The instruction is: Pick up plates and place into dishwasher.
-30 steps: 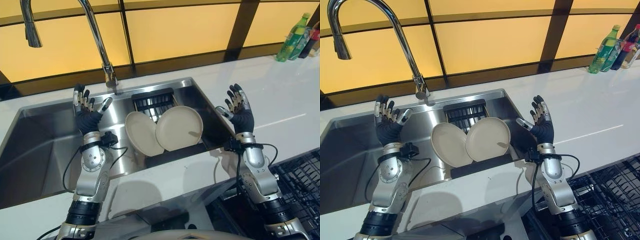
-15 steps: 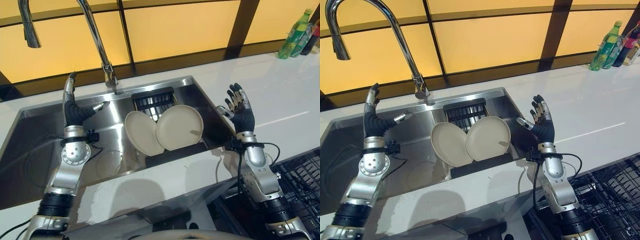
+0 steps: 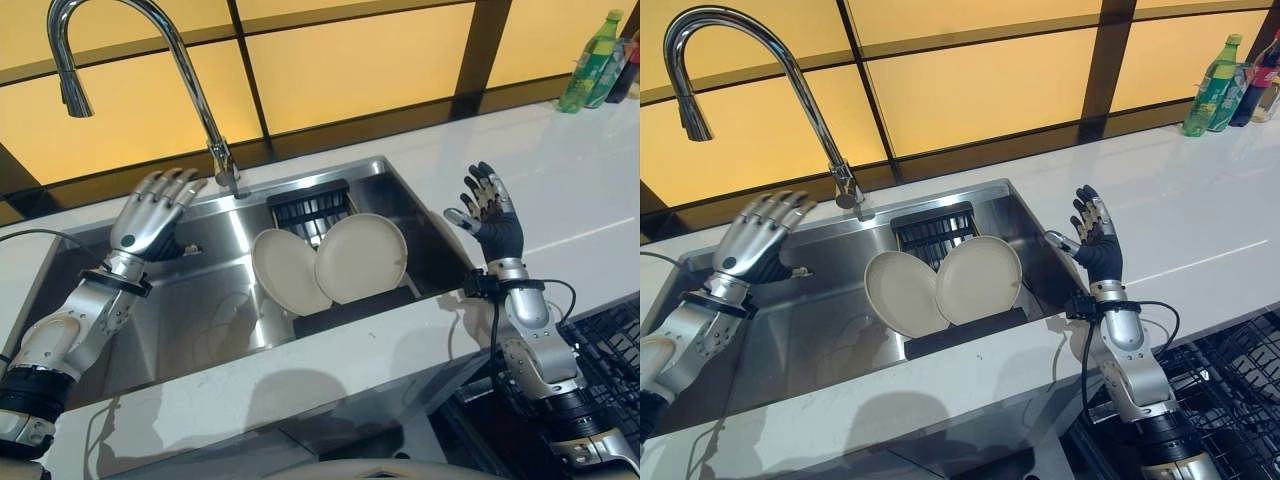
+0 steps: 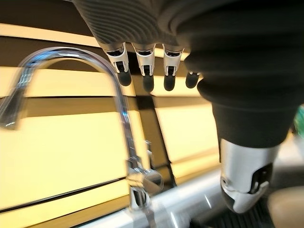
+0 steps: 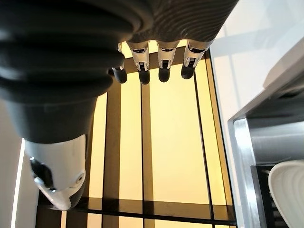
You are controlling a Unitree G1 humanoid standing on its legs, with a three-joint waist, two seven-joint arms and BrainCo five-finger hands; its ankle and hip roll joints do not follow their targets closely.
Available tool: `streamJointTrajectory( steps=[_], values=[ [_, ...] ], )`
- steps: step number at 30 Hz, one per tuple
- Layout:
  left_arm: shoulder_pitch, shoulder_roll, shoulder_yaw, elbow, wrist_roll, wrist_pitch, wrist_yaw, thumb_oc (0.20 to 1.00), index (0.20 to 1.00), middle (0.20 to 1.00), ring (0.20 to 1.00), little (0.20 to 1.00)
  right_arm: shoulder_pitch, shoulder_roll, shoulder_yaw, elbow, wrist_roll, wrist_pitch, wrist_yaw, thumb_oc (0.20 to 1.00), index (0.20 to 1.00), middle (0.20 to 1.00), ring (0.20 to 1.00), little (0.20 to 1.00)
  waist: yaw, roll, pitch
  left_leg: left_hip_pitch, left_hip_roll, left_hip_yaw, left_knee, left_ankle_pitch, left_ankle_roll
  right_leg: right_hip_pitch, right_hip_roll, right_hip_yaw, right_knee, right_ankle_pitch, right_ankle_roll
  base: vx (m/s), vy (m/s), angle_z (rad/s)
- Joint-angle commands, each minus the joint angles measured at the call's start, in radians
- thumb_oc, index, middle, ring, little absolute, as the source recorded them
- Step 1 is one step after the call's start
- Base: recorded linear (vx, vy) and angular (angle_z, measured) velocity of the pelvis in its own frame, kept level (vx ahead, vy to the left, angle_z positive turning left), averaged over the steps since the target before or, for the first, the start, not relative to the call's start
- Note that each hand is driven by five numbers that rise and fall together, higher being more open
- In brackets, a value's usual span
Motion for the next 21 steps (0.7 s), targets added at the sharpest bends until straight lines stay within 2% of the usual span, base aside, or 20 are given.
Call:
streamJointTrajectory(
  steps=[1,6,12,14,18,21],
  values=[
    [-0.104,0.089,-0.065,0.019,0.085,-0.021,0.097,1.0,1.0,1.0,1.0,1.0,-0.083,-0.022,0.01,0.0,0.033,-0.06,0.0,1.0,1.0,1.0,1.0,1.0,-0.04,-0.053,-0.051,-0.116,0.037,-0.008,0.012,0.051,-0.034,0.015,-0.143,-0.044,0.069,-0.094,0.12,0.0,0.0,0.0],
    [-0.147,0.102,-0.148,-0.005,0.152,-0.085,0.187,1.0,1.0,1.0,1.0,1.0,-0.081,-0.02,0.027,0.01,0.034,-0.072,-0.004,1.0,1.0,1.0,1.0,1.0,-0.048,-0.055,-0.051,-0.111,0.033,-0.004,0.007,0.048,-0.029,0.015,-0.143,-0.04,0.068,-0.094,0.124,0.01,-0.003,-0.01],
    [-0.187,0.109,-0.196,-0.054,0.212,-0.195,0.29,1.0,1.0,1.0,1.0,1.0,-0.063,-0.019,0.027,0.001,0.039,-0.068,-0.009,1.0,1.0,1.0,1.0,1.0,-0.056,-0.061,-0.054,-0.104,0.031,0.0,0.0,0.046,-0.025,0.012,-0.139,-0.034,0.067,-0.091,0.128,0.02,-0.007,-0.01],
    [-0.192,0.11,-0.202,-0.062,0.229,-0.213,0.317,1.0,1.0,1.0,1.0,1.0,-0.057,-0.018,0.026,0.001,0.04,-0.07,-0.007,1.0,1.0,1.0,1.0,1.0,-0.059,-0.062,-0.055,-0.102,0.031,0.003,-0.003,0.044,-0.023,0.011,-0.139,-0.033,0.066,-0.091,0.129,0.0,0.0,0.0],
    [-0.218,0.115,-0.227,-0.072,0.247,-0.248,0.313,1.0,1.0,1.0,1.0,1.0,-0.049,-0.02,0.027,-0.012,0.043,-0.067,-0.009,1.0,1.0,1.0,1.0,1.0,-0.067,-0.065,-0.055,-0.1,0.032,0.009,-0.004,0.042,-0.022,0.008,-0.139,-0.029,0.067,-0.09,0.132,0.0,0.0,0.0],
    [-0.233,0.121,-0.263,-0.072,0.274,-0.323,0.259,1.0,1.0,1.0,1.0,1.0,-0.045,-0.02,0.03,-0.021,0.045,-0.065,-0.011,1.0,1.0,1.0,1.0,1.0,-0.074,-0.064,-0.058,-0.097,0.032,0.015,-0.005,0.041,-0.02,0.005,-0.139,-0.025,0.068,-0.09,0.136,0.02,0.0,-0.06]
  ],
)
